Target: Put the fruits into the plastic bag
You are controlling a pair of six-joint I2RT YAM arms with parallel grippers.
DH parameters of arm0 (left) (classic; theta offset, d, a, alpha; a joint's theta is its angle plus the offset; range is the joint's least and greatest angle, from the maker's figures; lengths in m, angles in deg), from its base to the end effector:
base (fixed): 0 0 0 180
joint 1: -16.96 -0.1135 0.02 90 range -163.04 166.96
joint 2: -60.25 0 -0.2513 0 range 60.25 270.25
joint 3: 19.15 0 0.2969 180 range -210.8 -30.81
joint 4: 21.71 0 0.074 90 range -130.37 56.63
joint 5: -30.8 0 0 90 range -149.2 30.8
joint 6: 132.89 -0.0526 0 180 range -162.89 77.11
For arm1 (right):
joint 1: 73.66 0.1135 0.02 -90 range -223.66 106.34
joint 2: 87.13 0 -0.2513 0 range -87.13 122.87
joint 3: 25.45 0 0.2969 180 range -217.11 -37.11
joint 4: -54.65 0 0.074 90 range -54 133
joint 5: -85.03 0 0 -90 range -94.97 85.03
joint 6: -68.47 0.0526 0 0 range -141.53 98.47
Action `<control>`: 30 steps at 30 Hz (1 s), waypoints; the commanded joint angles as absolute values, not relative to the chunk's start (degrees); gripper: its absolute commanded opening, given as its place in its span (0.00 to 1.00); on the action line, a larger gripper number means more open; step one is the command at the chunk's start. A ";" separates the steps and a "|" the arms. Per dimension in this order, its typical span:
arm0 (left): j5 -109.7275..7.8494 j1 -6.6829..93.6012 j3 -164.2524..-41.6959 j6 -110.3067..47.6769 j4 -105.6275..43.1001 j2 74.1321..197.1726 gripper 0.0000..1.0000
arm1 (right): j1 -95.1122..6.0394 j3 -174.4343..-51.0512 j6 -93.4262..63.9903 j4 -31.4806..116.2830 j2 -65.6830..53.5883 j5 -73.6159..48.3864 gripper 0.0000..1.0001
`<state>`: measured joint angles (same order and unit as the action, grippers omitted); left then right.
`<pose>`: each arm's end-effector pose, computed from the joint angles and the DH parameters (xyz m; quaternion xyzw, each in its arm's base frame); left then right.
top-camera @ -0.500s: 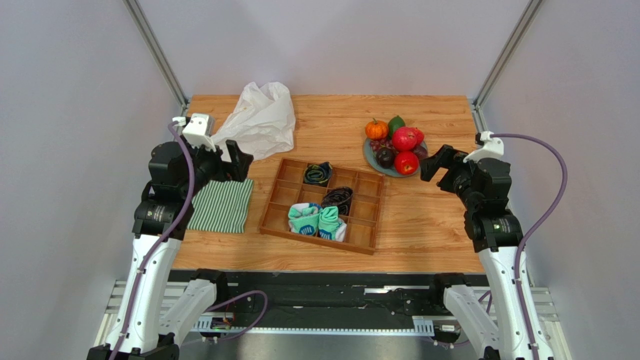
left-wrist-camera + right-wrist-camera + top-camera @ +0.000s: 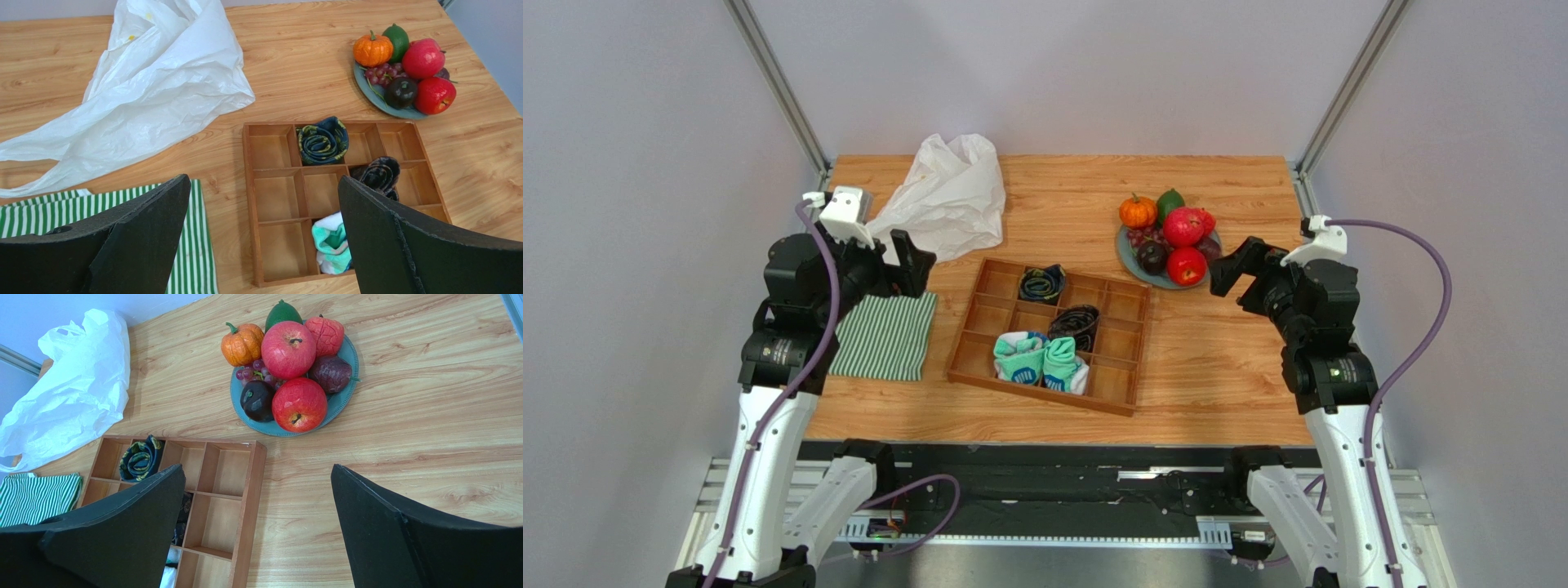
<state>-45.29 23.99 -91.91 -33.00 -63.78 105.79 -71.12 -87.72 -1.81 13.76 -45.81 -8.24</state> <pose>0.2256 -0.0406 0.3966 0.0542 0.7883 -0.1840 0.5846 0.2271 0.0131 0.3424 0.1061 0.8118 0.1337 0.5585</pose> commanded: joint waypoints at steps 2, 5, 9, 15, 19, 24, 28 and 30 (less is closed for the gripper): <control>-42.50 23.73 -91.02 -34.54 -59.30 104.55 0.99 | -71.29 -88.35 -1.23 15.93 -46.87 -7.87 0.93; -46.86 23.73 -92.49 -34.81 -58.32 105.68 0.99 | -71.20 -89.23 -1.05 15.05 -46.96 -8.05 0.93; -54.09 23.64 -102.41 -34.81 -67.60 116.03 0.99 | -71.20 -89.93 -0.97 14.52 -47.31 -8.14 0.93; -54.81 17.67 -111.13 -32.62 -68.44 134.92 0.99 | -71.29 -90.46 -0.70 14.43 -47.23 -9.01 0.93; -58.21 15.38 -113.06 -36.01 -66.15 141.62 0.99 | -71.29 -89.84 -0.09 16.01 -46.70 -10.77 0.93; -64.02 15.38 -114.74 -42.80 -65.01 149.53 0.98 | -71.29 -88.62 0.88 18.12 -45.47 -12.97 0.93; -64.66 15.29 -115.61 -48.85 -62.64 152.87 0.98 | -71.29 -88.44 1.14 19.09 -44.33 -13.94 0.93; -62.90 15.29 -116.58 -50.88 -62.55 155.85 0.98 | -71.29 -88.35 1.06 19.18 -43.97 -14.03 0.93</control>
